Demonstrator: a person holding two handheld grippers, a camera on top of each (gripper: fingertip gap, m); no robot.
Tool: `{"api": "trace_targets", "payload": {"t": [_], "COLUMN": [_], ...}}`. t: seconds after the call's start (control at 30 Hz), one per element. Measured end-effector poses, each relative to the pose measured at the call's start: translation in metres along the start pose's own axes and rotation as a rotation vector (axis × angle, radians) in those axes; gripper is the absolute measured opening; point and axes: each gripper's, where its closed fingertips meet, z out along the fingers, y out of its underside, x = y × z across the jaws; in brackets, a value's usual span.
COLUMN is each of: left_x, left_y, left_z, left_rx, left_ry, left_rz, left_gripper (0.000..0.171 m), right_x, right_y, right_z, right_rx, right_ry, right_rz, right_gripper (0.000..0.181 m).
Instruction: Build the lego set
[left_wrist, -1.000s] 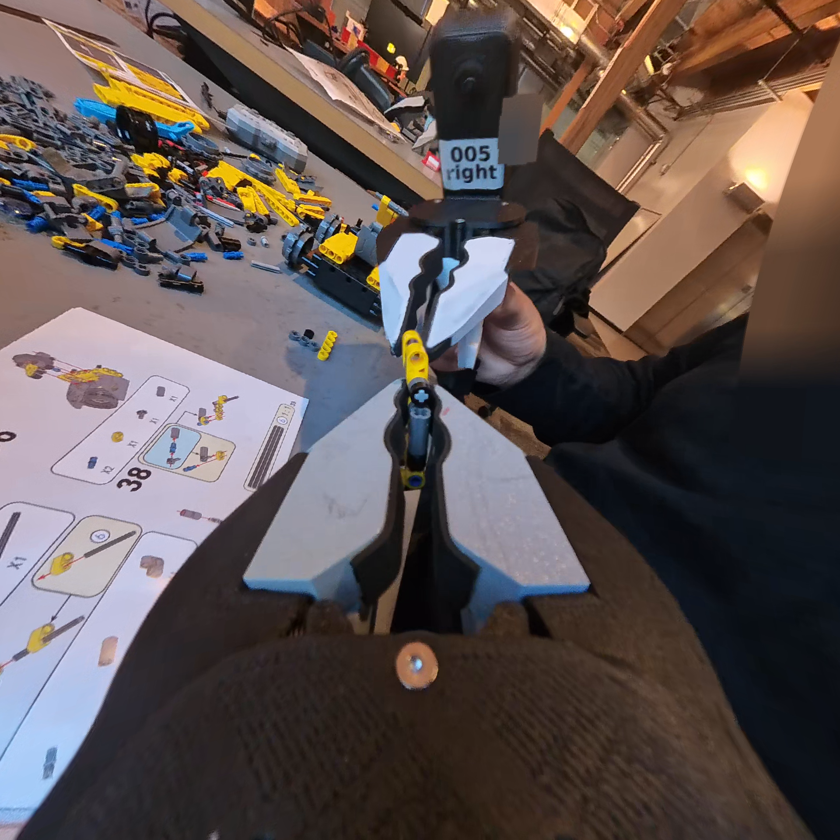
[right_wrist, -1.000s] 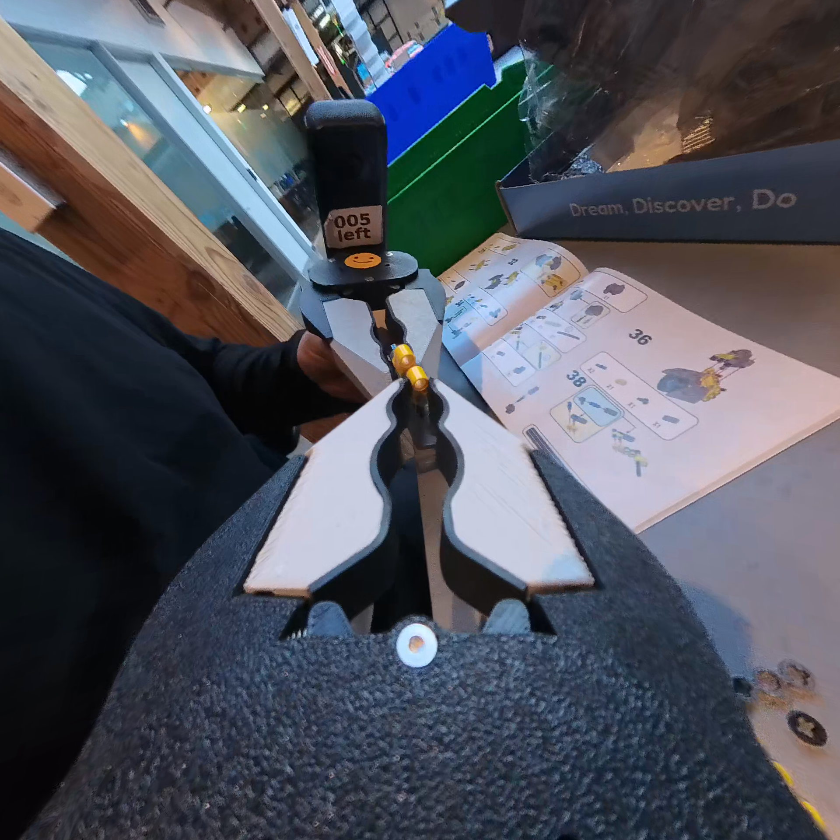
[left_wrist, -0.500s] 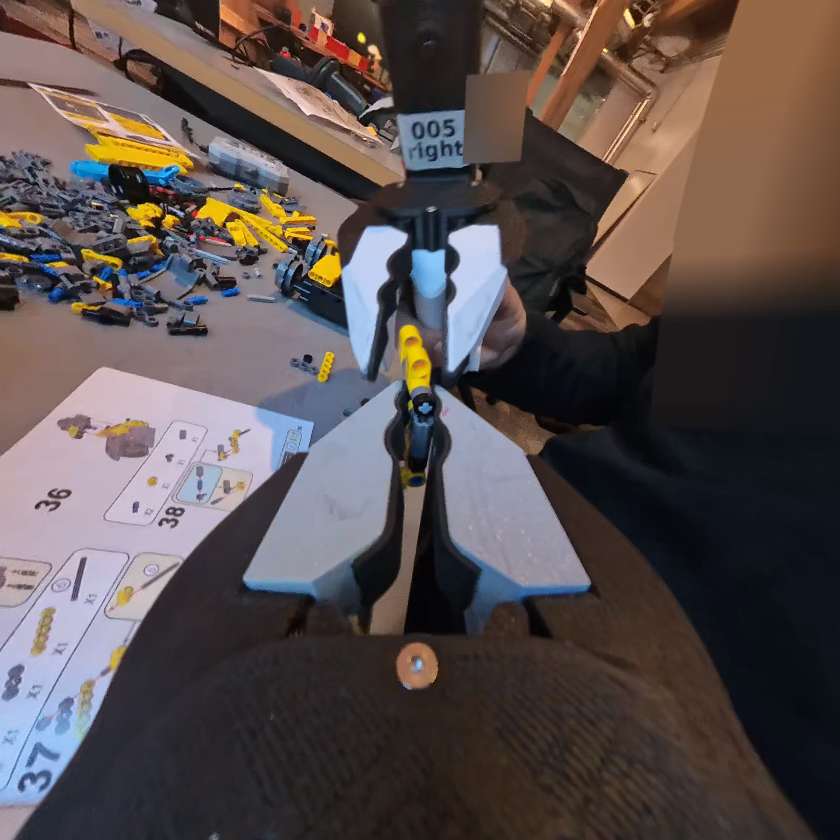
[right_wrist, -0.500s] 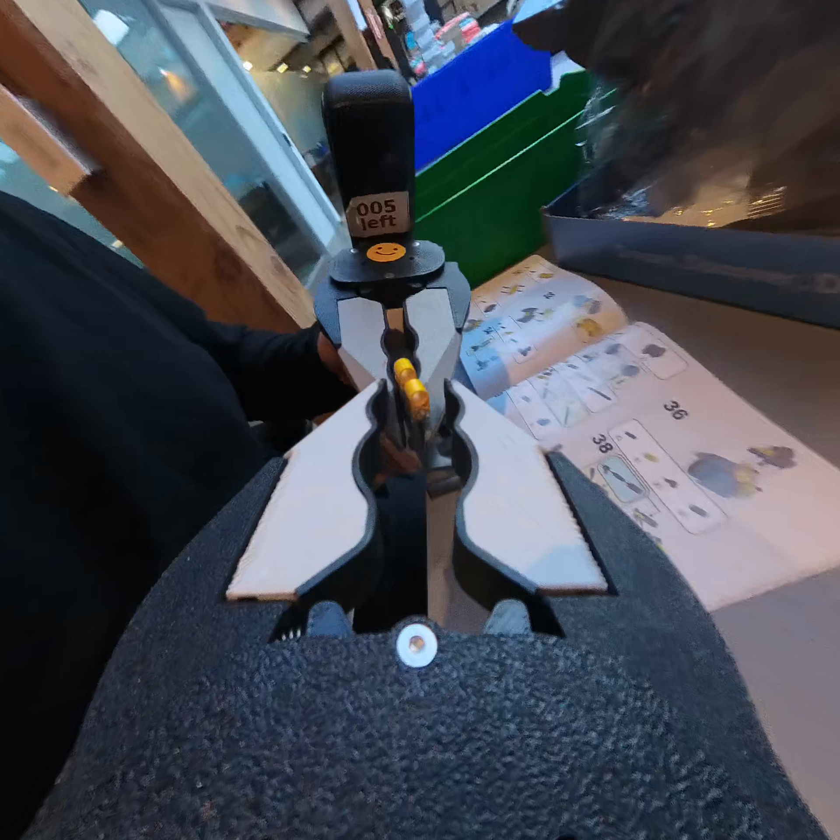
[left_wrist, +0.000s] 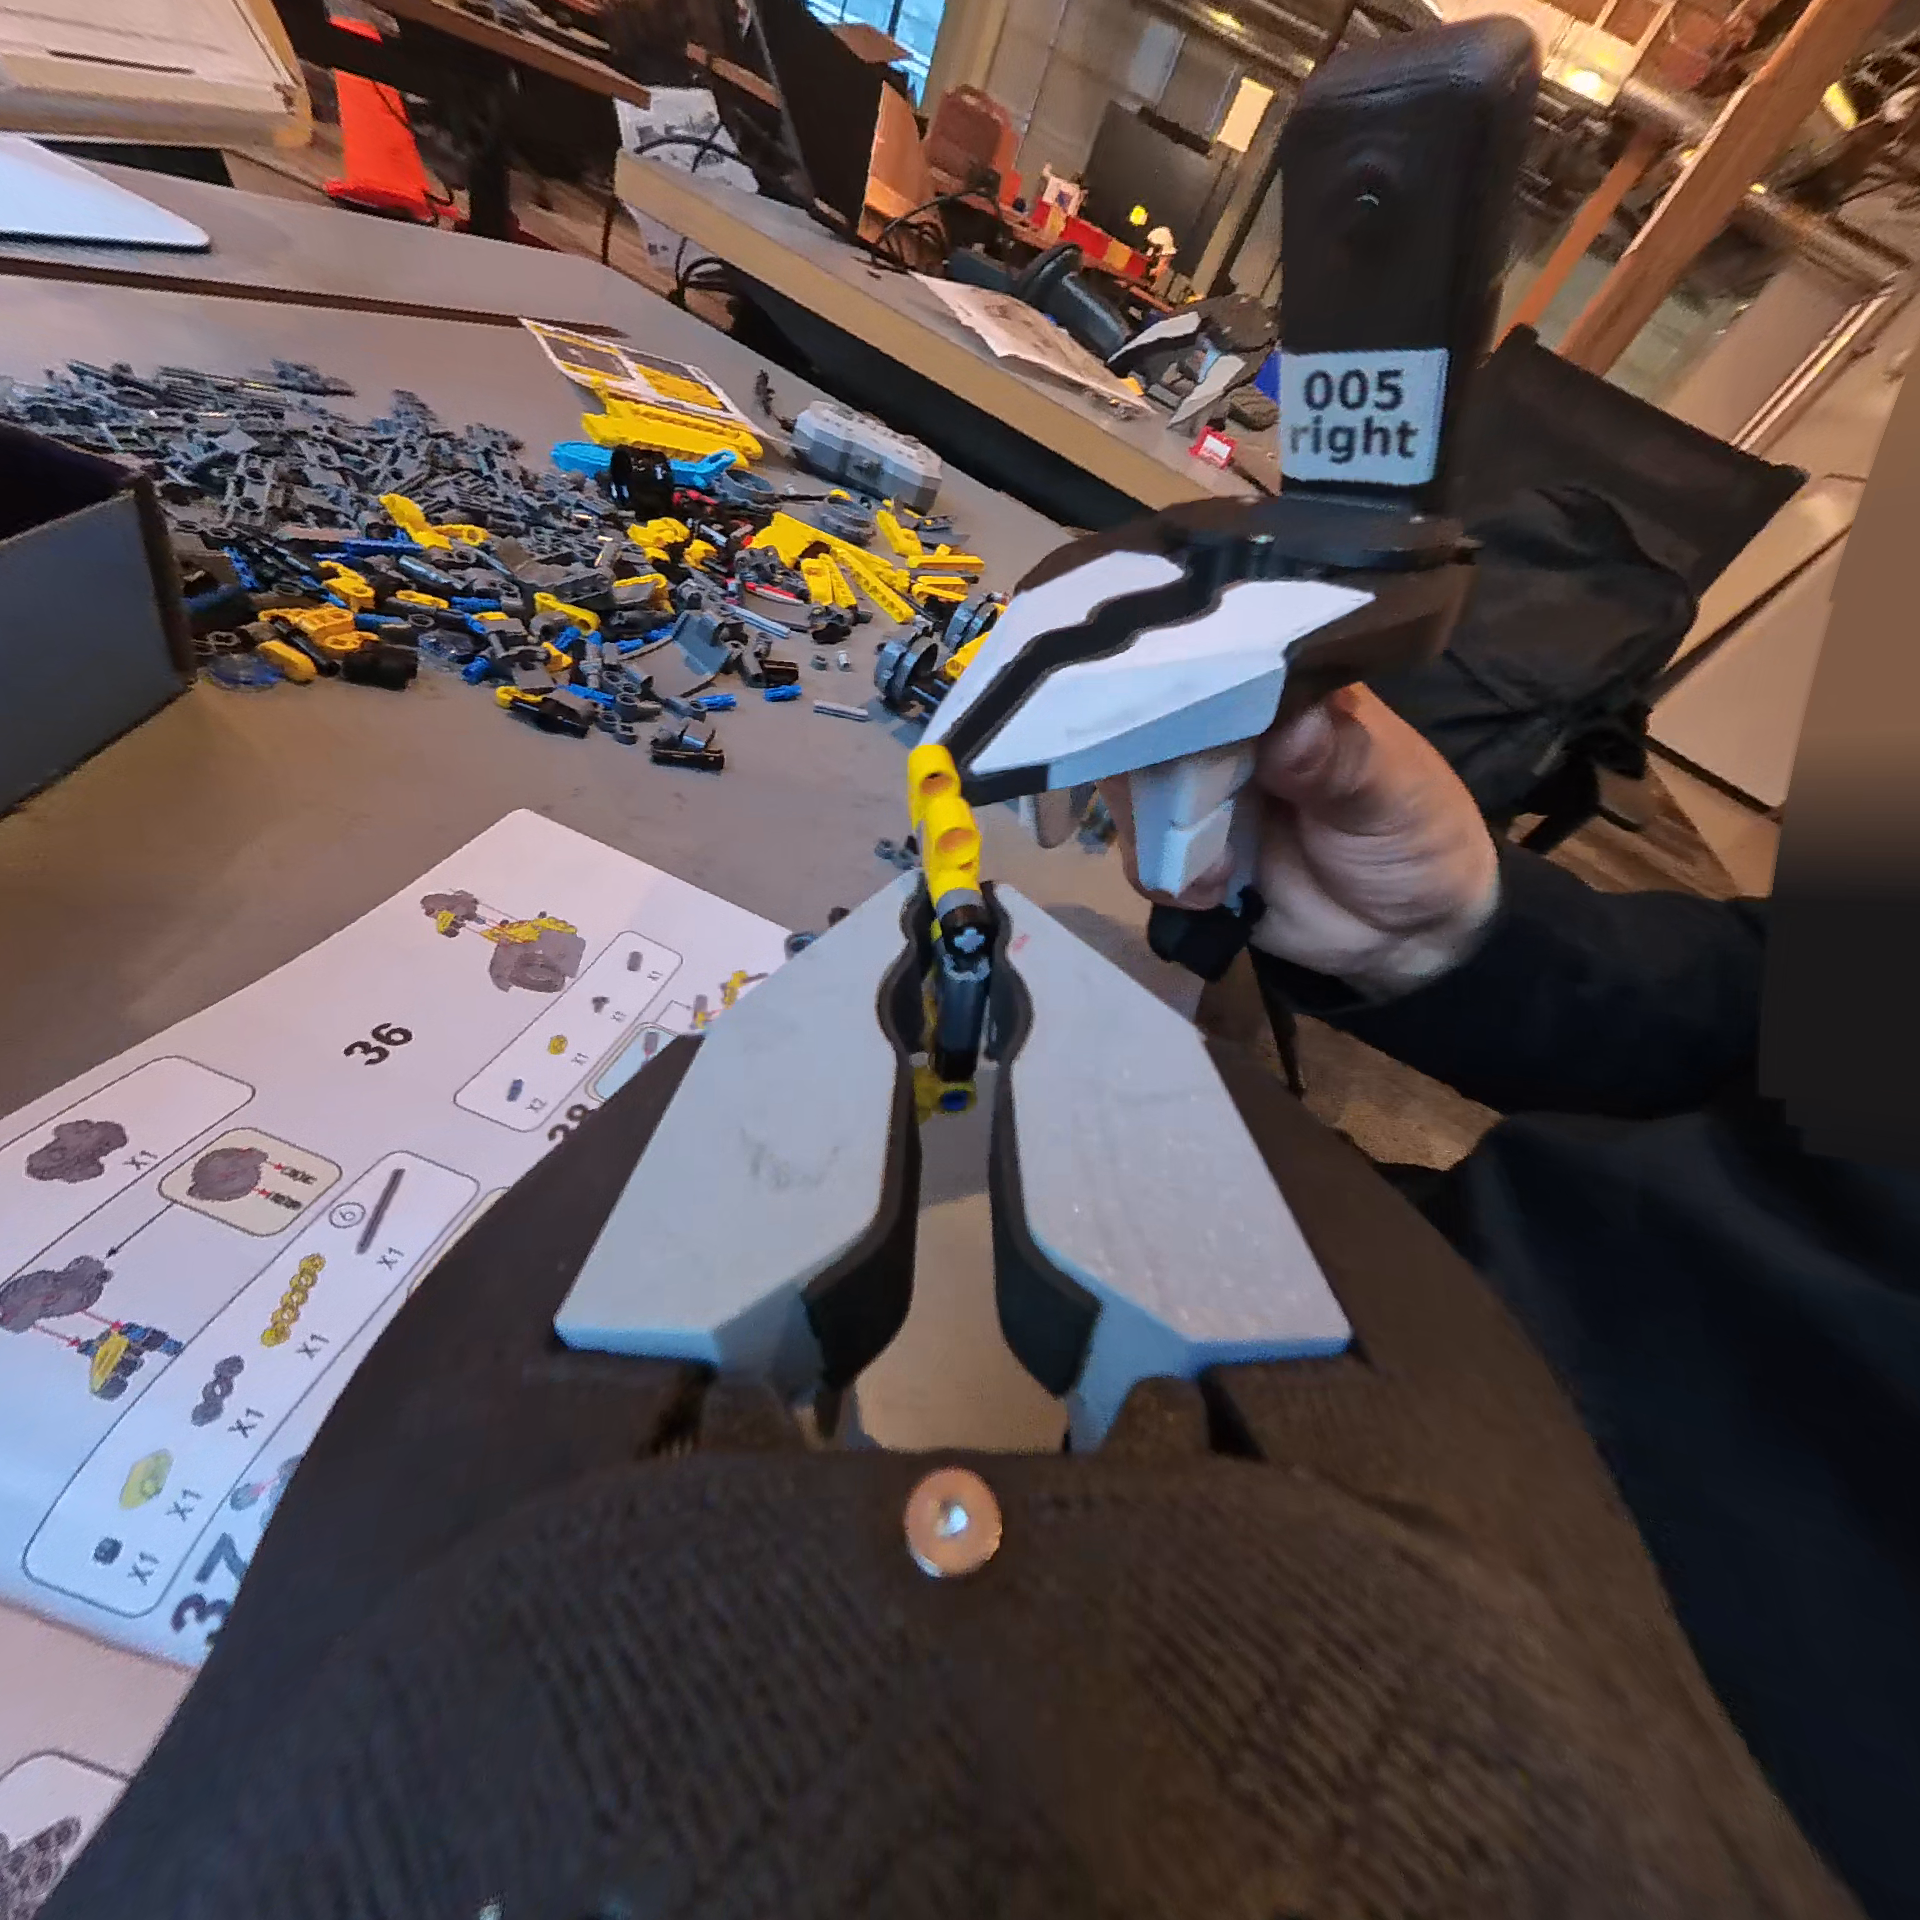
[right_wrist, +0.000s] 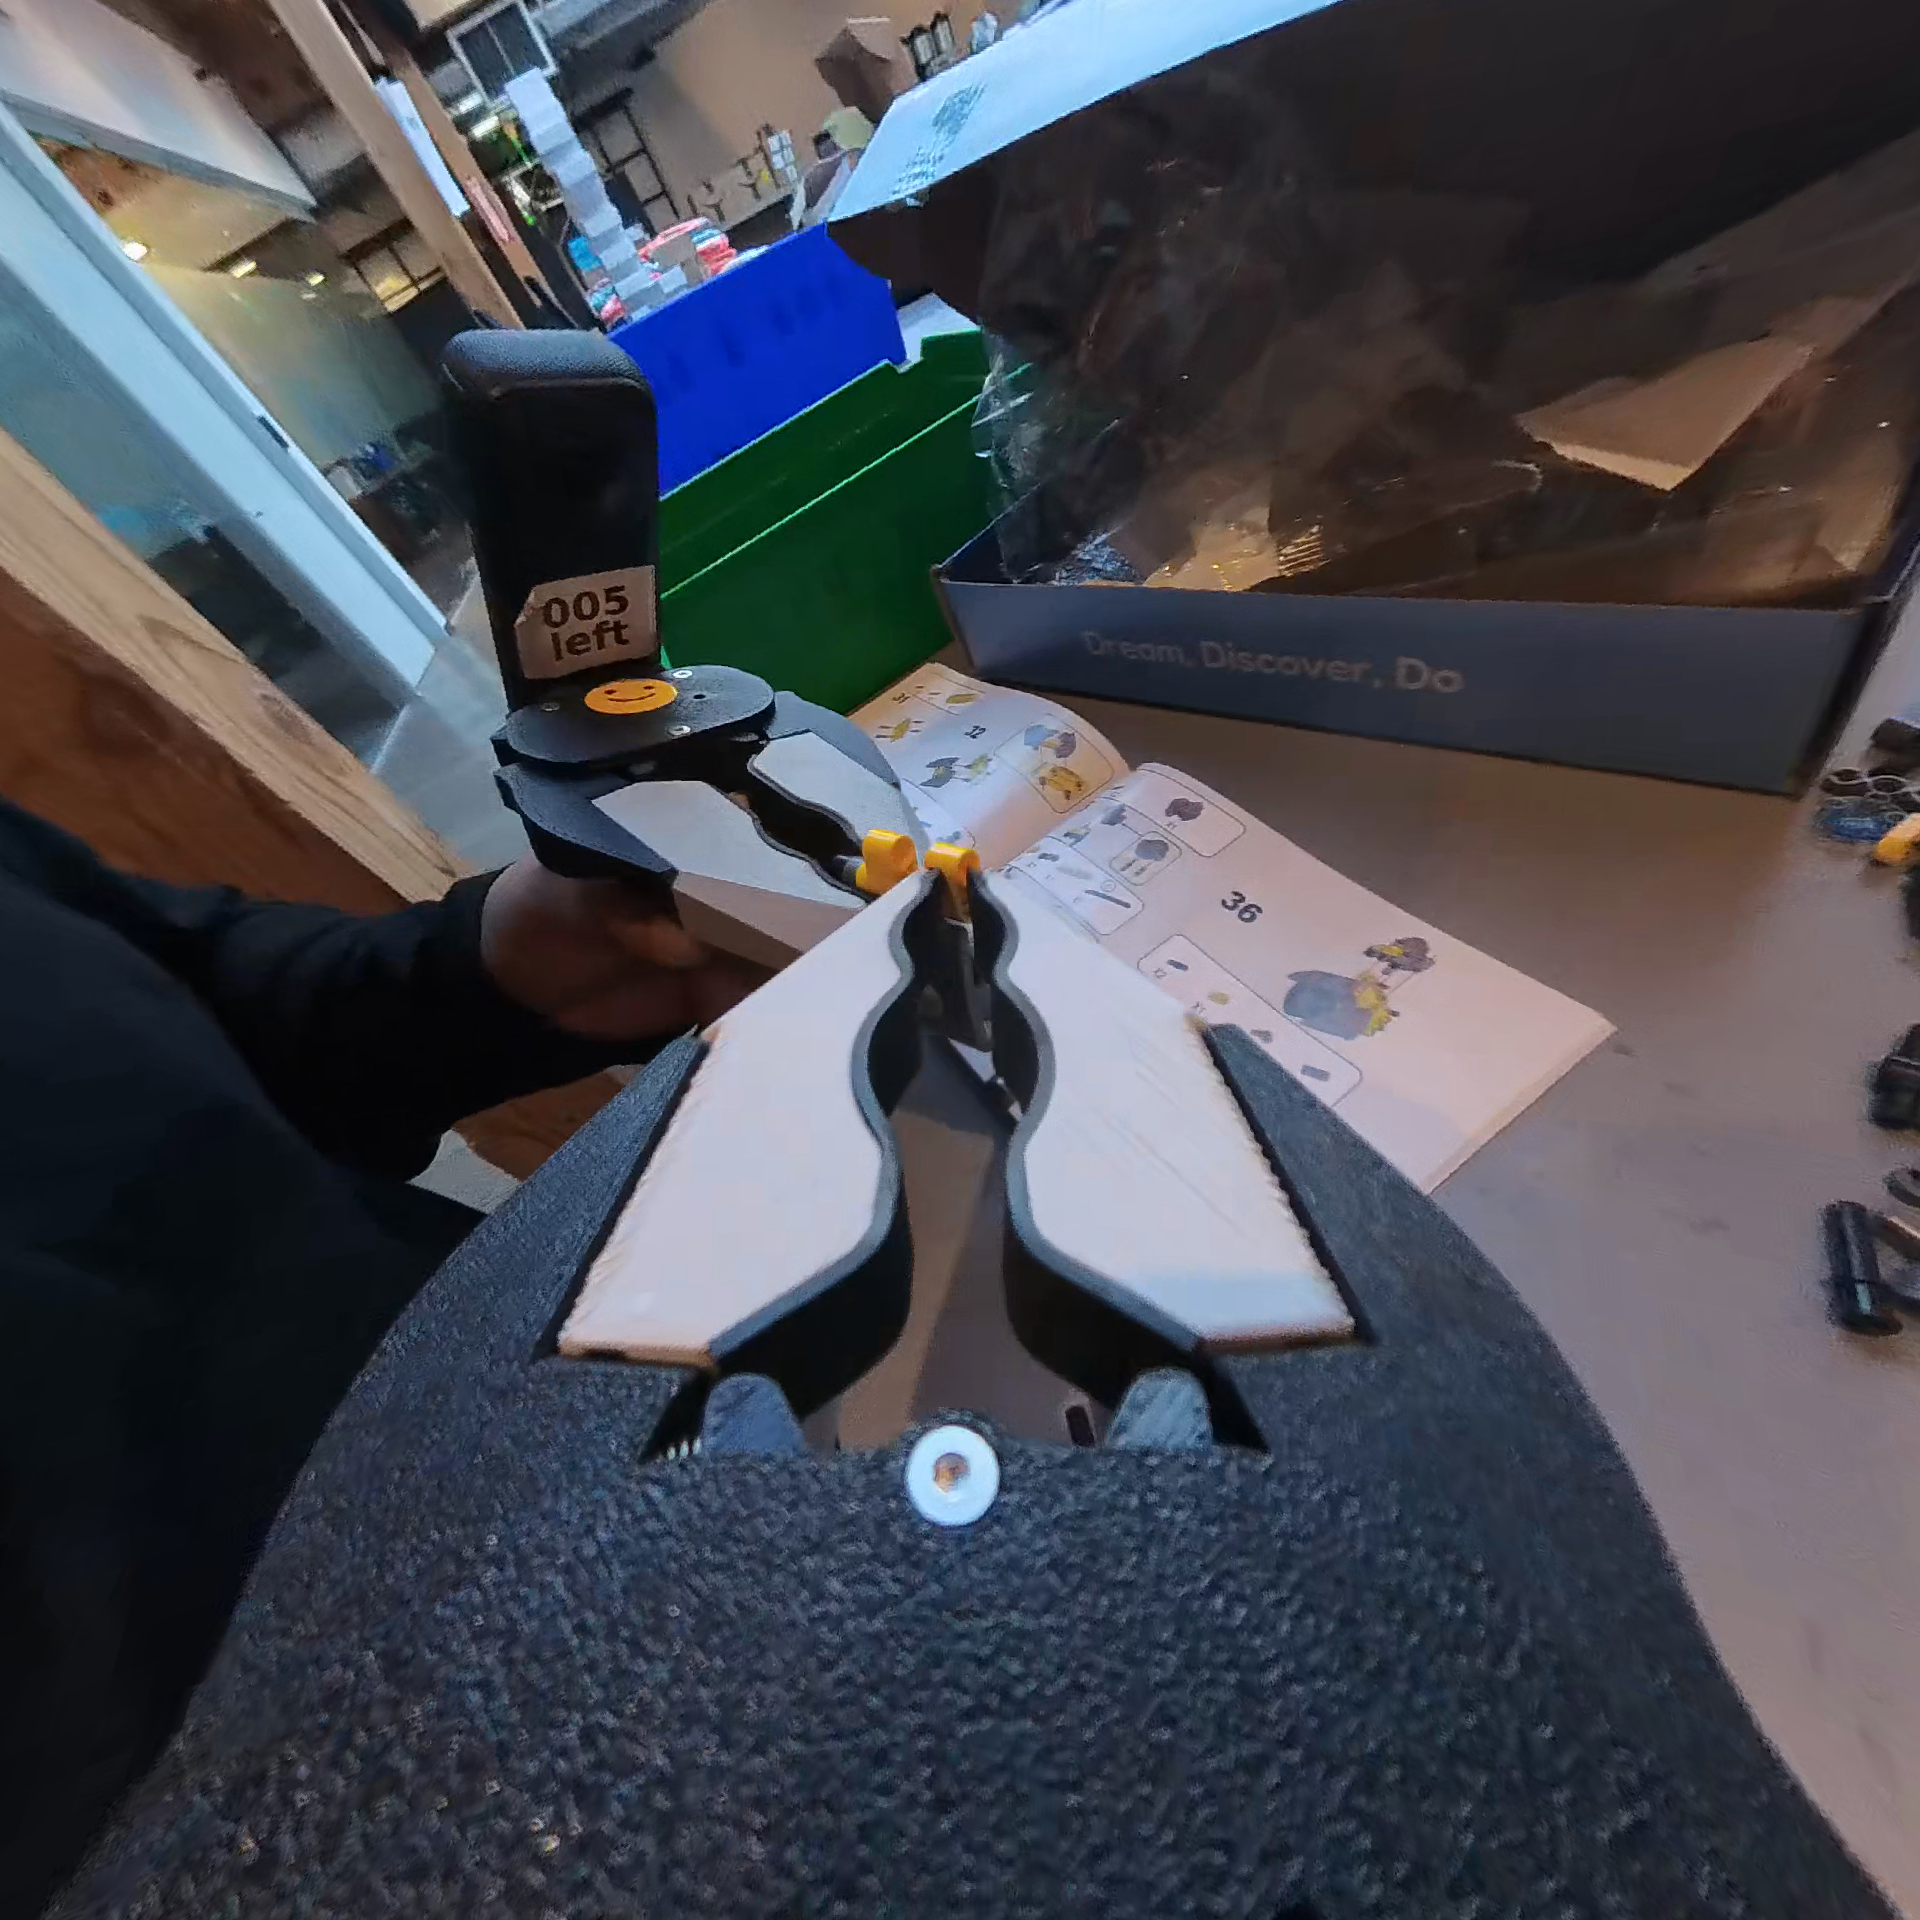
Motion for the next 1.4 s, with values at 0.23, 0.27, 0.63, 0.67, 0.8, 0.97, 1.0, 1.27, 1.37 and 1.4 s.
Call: {"api": "trace_targets", "payload": {"t": [0.23,0.27,0.63,0.67,0.8,0.97,1.0,1.27,1.37,1.4], "left_x": [-0.004,-0.006,-0.017,-0.017,-0.018,-0.032,-0.039,-0.058,-0.062,-0.062], "left_y": [0.008,0.010,0.016,0.016,0.017,0.020,0.022,0.017,0.019,0.019], "left_z": [0.005,0.006,0.012,0.013,0.014,0.013,0.012,0.008,0.007,0.007], "left_rx": [-0.051,-0.062,-0.102,-0.108,-0.115,-0.171,-0.204,-0.197,-0.219,-0.224], "left_ry": [-0.041,-0.062,-0.120,-0.123,-0.130,-0.263,-0.339,-0.489,-0.524,-0.534], "left_rz": [0.031,0.043,0.043,0.038,0.060,0.203,0.275,0.310,0.320,0.329], "left_gripper": [0.006,0.006,0.006,0.006,0.007,0.006,0.006,0.005,0.005,0.005], "right_x": [0.005,0.008,0.019,0.021,0.020,0.029,0.032,0.047,0.050,0.051], "right_y": [0.004,0.006,0.013,0.014,0.013,0.015,0.017,0.013,0.015,0.015], "right_z": [0.002,0.003,0.007,0.007,0.009,0.013,0.015,0.028,0.031,0.031], "right_rx": [0.028,0.022,0.007,0.001,0.001,-0.025,-0.048,-0.114,-0.118,-0.115], "right_ry": [-0.034,-0.021,0.047,0.049,0.046,0.094,0.126,0.289,0.300,0.293], "right_rz": [0.094,0.092,0.079,0.085,0.087,0.016,-0.009,-0.197,-0.203,-0.191], "right_gripper": [0.009,0.009,0.008,0.008,0.008,0.005,0.005,0.004,0.004,0.004]}}
